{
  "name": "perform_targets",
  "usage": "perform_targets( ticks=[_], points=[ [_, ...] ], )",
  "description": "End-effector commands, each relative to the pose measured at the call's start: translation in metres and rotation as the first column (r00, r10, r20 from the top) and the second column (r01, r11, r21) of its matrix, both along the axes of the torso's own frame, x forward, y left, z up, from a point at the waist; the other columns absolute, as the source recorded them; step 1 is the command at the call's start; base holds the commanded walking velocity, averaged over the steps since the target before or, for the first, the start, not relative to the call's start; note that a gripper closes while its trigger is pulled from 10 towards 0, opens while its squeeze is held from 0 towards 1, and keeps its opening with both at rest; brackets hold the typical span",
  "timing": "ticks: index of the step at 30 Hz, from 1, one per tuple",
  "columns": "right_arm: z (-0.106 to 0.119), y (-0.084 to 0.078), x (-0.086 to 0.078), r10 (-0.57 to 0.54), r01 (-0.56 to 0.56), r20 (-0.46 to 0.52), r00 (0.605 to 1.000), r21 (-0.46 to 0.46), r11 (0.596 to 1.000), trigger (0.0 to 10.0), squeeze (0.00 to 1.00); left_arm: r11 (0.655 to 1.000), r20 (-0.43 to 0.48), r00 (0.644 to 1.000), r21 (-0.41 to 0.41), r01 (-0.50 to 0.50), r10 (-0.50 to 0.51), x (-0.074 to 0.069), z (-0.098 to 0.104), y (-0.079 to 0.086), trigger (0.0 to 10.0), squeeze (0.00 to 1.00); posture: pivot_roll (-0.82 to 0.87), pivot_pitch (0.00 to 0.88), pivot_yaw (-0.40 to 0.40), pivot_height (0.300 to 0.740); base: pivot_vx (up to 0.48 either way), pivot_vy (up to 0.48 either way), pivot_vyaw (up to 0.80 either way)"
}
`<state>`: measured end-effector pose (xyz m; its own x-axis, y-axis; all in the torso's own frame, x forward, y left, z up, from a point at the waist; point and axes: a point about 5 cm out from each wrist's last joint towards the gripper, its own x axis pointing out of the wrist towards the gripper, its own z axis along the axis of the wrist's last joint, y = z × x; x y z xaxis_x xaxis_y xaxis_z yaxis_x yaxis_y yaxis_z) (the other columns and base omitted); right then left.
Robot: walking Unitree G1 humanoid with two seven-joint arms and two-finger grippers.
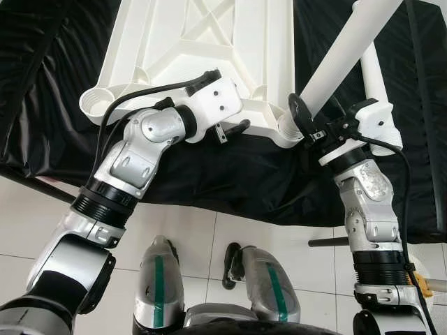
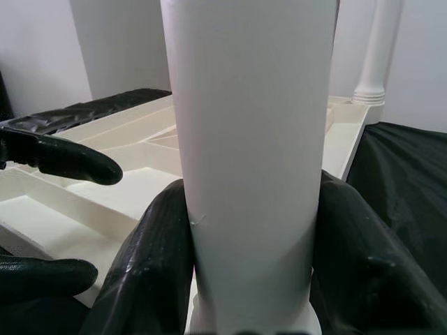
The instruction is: Building children table
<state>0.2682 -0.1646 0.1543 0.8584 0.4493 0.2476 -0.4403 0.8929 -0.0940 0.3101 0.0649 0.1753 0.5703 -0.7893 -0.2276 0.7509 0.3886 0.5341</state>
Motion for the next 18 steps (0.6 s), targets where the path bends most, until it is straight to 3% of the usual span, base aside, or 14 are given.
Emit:
perform_targets(
  ticks=[1,6,7,11,14,15,18],
  points=[
    [-0.023,0.004,-0.002,0.030,-0.029,-0.143,0.989,0.006,1.000,10.0,0.00,1.000,-0.004,1.000,-0.001,0.013,-0.013,0.000,0.004,0.000,10.0,0.00,0.12,0.118,-0.054,0.740,0.000,0.000,0.00],
    [-0.013,0.001,0.003,0.052,-0.051,-0.131,0.990,0.007,0.999,10.0,0.00,1.000,-0.024,1.000,-0.019,0.018,-0.019,0.002,0.007,0.002,10.0,0.00,0.12,0.114,-0.056,0.740,0.000,0.000,0.00],
    [0.003,-0.005,0.014,0.102,-0.107,-0.117,0.988,-0.037,0.994,10.0,0.00,0.995,-0.083,0.996,-0.097,0.034,-0.042,0.005,0.015,0.005,10.0,1.00,0.12,0.106,-0.067,0.740,0.000,0.000,0.00],
    [0.010,-0.007,0.018,0.125,-0.131,-0.112,0.986,-0.049,0.990,10.0,0.00,0.989,-0.101,0.993,-0.142,0.045,-0.060,0.006,0.020,0.006,10.0,1.00,0.12,0.104,-0.069,0.740,0.000,0.000,0.00],
    [0.026,-0.009,0.032,0.170,-0.170,-0.093,0.981,0.011,0.985,10.0,0.00,0.954,-0.115,0.986,-0.286,0.086,-0.123,0.006,0.044,0.003,10.0,1.00,0.13,0.085,-0.087,0.740,0.000,0.000,0.00],
    [0.026,-0.009,0.032,0.170,-0.170,-0.093,0.981,0.011,0.985,10.0,0.00,0.954,-0.115,0.986,-0.286,0.086,-0.123,0.006,0.044,0.003,10.0,1.00,0.13,0.085,-0.087,0.740,0.000,0.000,0.00],
    [0.034,-0.007,0.042,0.216,-0.215,-0.089,0.972,0.028,0.976,10.0,0.00,0.904,-0.123,0.973,-0.407,0.129,-0.194,0.004,0.064,0.000,10.0,1.00,0.14,0.077,-0.095,0.740,0.000,0.000,0.00]
  ],
)
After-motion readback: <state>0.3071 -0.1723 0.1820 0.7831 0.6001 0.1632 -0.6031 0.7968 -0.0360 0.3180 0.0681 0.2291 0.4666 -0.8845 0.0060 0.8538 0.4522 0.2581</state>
